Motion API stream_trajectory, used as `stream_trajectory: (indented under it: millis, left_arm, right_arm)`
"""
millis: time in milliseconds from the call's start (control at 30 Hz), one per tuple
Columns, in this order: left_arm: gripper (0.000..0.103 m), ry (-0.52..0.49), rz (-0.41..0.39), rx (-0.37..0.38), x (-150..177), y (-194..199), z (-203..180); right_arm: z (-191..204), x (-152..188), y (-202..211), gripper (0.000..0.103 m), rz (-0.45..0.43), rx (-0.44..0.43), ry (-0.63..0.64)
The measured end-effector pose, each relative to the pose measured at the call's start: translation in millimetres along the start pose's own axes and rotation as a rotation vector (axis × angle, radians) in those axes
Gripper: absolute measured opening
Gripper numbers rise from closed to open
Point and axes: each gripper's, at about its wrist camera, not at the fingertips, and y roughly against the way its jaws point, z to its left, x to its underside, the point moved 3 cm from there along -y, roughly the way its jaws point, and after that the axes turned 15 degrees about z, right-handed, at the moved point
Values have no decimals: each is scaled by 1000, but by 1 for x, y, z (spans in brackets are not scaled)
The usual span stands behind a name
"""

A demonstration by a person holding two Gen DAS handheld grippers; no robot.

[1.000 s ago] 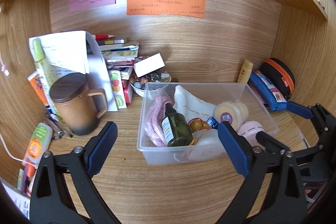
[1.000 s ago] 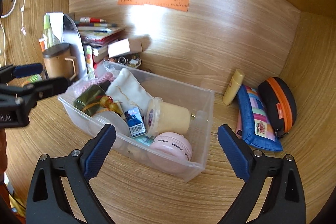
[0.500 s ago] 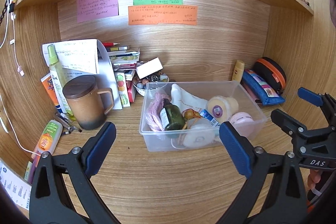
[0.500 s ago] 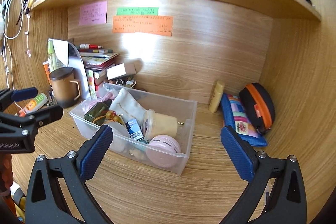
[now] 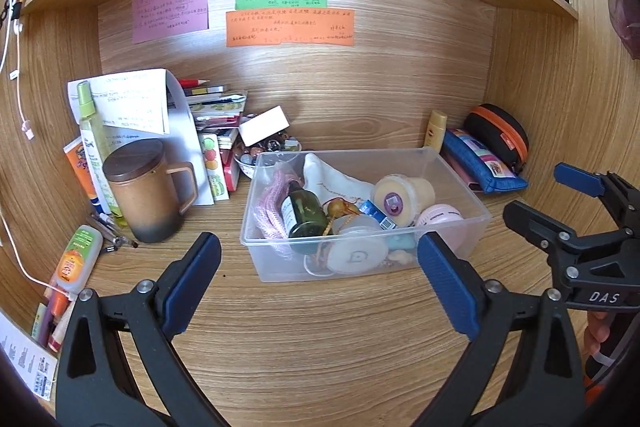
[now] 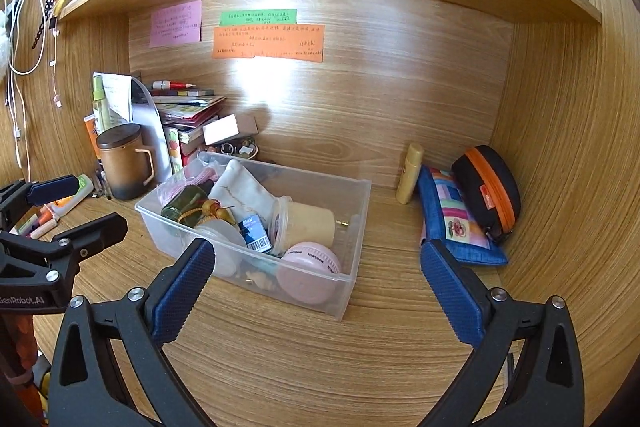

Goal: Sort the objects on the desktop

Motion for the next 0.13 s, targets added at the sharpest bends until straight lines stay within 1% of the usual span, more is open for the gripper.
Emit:
stream_trajectory:
  millis: [133]
  left_arm:
    - [100,-12,7,-3,-1,-4,-1]
  right_arm:
    - [-4,-1,-5,103,14,-5,-13]
